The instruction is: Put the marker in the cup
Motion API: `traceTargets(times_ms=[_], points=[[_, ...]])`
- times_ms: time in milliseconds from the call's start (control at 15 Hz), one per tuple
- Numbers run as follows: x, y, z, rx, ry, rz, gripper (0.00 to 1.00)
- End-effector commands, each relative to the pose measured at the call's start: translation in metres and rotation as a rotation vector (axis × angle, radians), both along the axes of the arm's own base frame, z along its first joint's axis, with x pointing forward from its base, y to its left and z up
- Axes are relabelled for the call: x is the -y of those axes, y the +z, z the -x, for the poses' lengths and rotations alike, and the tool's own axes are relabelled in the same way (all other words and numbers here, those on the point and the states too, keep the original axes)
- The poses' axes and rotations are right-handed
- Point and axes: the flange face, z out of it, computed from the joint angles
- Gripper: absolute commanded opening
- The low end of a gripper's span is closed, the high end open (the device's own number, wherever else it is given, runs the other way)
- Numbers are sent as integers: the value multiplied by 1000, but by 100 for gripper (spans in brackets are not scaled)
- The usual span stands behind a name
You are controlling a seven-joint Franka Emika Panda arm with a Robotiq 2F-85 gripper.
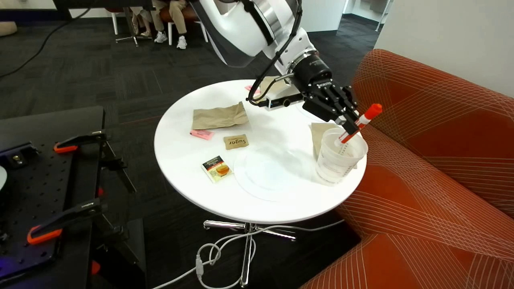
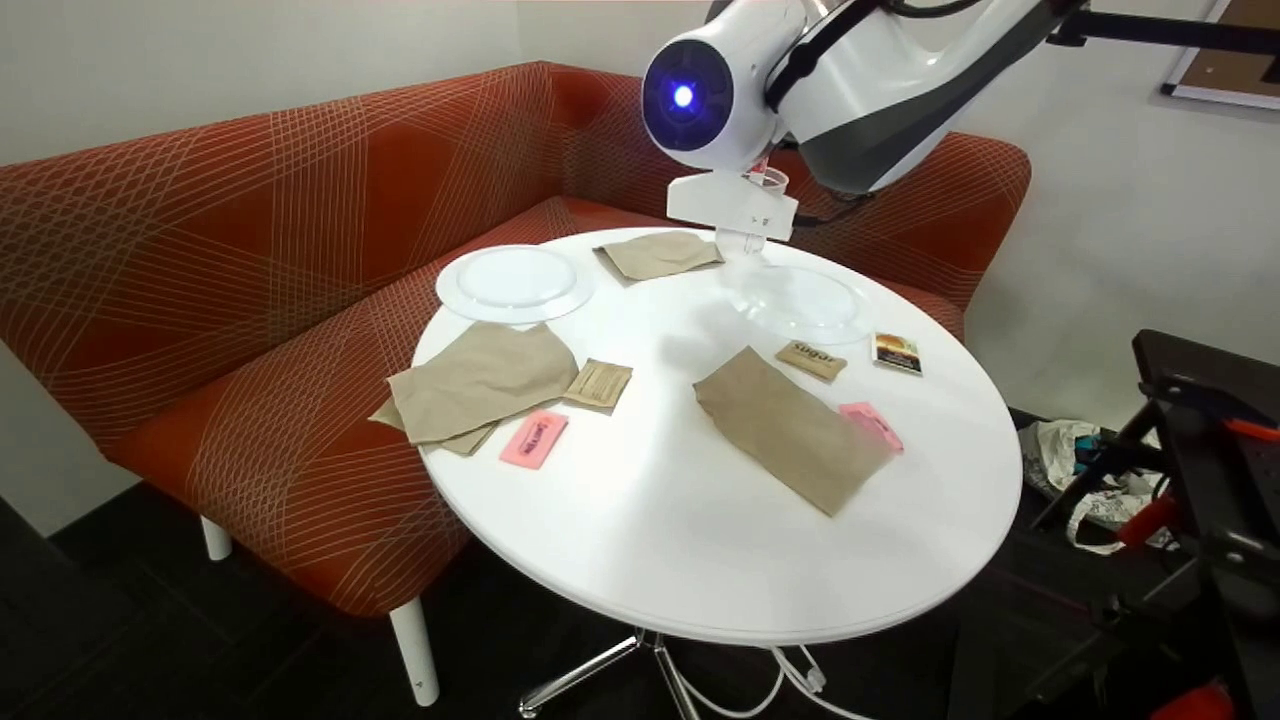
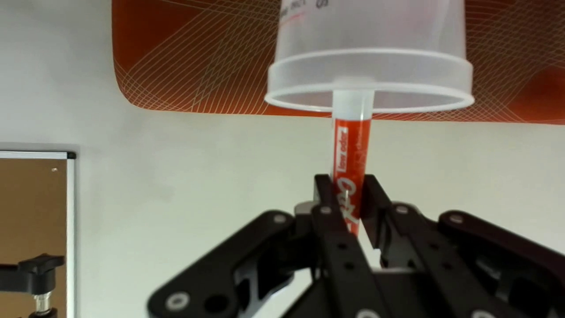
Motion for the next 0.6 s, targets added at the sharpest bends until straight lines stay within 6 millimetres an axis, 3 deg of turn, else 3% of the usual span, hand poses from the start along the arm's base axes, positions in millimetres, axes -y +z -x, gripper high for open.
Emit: traceTargets(times_ms=[0, 67, 133, 267, 533], points=[[0, 1, -8, -41, -28, -31, 5], [-1, 1, -9, -52, -30, -41, 20], [-1, 1, -9, -55, -35, -44, 45], [0, 3, -10, -61, -42, -52, 50], [1, 8, -12, -52, -45, -58, 80]])
